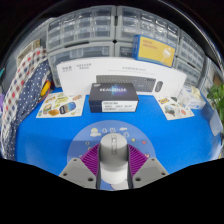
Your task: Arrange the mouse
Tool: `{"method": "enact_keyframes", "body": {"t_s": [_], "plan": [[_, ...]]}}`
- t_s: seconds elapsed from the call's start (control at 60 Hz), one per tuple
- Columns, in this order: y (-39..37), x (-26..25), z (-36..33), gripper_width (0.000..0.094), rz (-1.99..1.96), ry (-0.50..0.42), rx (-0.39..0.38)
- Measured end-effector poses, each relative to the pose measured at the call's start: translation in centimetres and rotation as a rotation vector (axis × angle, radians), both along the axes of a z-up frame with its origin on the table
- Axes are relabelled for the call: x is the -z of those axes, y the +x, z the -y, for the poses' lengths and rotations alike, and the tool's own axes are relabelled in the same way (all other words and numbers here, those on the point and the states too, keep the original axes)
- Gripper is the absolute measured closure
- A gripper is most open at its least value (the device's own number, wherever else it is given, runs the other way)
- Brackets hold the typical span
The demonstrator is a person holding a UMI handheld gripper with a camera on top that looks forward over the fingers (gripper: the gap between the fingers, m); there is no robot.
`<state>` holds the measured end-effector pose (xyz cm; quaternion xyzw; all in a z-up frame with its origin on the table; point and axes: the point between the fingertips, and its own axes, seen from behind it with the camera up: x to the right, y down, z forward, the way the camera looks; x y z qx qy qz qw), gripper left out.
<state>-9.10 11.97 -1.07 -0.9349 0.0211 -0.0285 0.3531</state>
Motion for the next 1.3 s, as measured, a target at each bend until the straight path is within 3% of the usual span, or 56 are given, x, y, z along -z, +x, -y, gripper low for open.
{"method": "enact_keyframes", "body": {"t_s": [0.1, 0.317, 0.417, 0.683, 0.767, 1.3], "plan": [[-0.1, -0.1, -0.1, 0.0558, -0.015, 0.006, 0.015], [-0.1, -0.1, 0.1, 0.0434, -0.015, -0.015, 0.006], [0.2, -1.5, 0.4, 0.0133, -0.037, -0.017, 0.023], [0.5, -11.9, 2.0, 0.0108, -0.059, 0.115, -0.020], [0.8, -14.3, 3.7, 0.0109, -0.065, 0.118, -0.036], [4.0, -22.5, 8.9, 0.0121, -0.086, 0.204, -0.047]]}}
